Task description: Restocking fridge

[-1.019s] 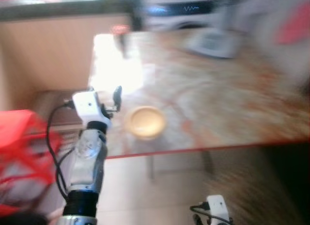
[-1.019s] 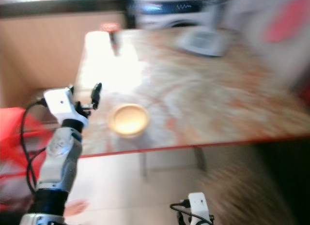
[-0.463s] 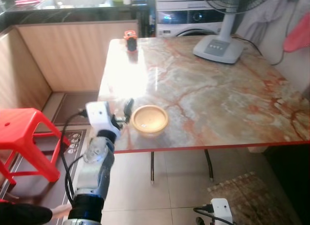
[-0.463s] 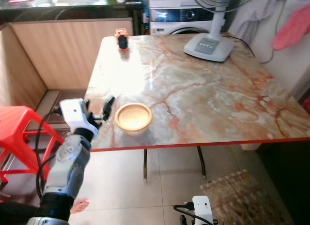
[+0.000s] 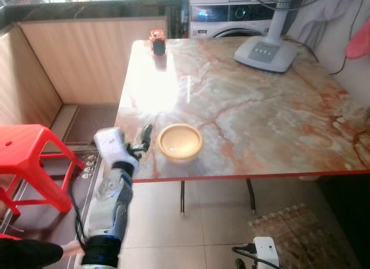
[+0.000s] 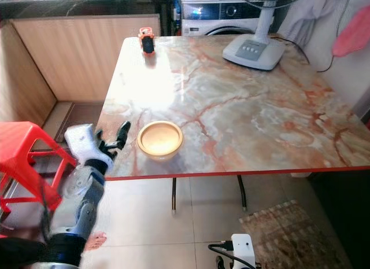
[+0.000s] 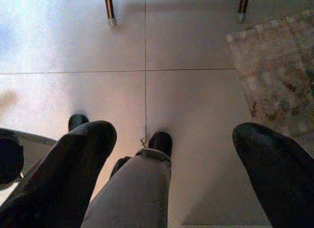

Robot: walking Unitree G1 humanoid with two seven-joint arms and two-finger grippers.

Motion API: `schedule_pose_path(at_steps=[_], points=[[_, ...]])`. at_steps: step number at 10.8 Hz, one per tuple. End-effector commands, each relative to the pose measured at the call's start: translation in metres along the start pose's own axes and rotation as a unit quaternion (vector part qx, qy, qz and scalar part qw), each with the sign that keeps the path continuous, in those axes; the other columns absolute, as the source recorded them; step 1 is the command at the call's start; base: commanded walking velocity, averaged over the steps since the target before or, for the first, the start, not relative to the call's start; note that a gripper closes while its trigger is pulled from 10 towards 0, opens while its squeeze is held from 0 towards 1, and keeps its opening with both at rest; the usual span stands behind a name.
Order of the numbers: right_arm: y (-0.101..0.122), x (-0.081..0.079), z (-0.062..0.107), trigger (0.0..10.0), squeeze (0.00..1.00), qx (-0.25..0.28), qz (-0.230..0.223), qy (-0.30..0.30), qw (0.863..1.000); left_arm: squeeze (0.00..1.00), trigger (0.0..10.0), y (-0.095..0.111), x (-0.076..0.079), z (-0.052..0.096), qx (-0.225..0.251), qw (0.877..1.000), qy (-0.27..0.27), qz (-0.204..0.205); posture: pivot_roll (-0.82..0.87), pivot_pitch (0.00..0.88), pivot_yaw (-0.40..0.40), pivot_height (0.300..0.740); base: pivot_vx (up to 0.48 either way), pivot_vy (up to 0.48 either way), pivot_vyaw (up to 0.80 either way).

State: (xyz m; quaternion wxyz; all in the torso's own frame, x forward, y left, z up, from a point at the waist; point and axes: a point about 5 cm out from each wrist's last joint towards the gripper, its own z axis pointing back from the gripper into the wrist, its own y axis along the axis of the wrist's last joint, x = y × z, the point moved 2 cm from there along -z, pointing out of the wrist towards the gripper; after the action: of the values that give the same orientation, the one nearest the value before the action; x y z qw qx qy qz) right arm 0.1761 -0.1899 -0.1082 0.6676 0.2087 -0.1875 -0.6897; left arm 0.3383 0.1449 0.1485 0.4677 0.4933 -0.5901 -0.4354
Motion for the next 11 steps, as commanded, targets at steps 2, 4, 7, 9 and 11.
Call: schedule_pose_path(at_steps=[2,4,7,9,11], points=[[-0.002,0.001,0.000,10.0,0.00,0.001,-0.017,-0.008,1.000,0.00,10.0,0.024,0.013,-0.005,0.056,0.997,-0.019,-0.042,0.00,0.032,0.006,0.740,0.000,0.000,0.00],[-0.002,0.001,0.000,10.0,0.00,0.002,-0.024,-0.011,1.000,0.00,10.0,0.029,0.016,-0.007,0.062,0.997,-0.027,-0.047,0.00,0.038,0.009,0.740,0.000,0.000,0.00],[-0.002,0.000,0.000,10.0,0.00,0.001,-0.026,-0.012,1.000,0.00,10.0,0.025,0.017,-0.005,0.058,0.996,-0.029,-0.055,0.01,0.042,0.008,0.740,0.085,0.000,0.00],[-0.002,0.000,0.000,10.0,0.00,0.001,-0.027,-0.012,1.000,0.00,10.0,0.025,0.018,-0.005,0.057,0.996,-0.030,-0.056,0.01,0.043,0.011,0.740,0.272,0.000,0.00],[-0.002,0.000,0.000,10.0,0.00,0.001,-0.027,-0.012,1.000,0.00,10.0,0.024,0.019,-0.006,0.055,0.996,-0.035,-0.055,0.01,0.043,0.010,0.740,0.287,0.000,0.00]])
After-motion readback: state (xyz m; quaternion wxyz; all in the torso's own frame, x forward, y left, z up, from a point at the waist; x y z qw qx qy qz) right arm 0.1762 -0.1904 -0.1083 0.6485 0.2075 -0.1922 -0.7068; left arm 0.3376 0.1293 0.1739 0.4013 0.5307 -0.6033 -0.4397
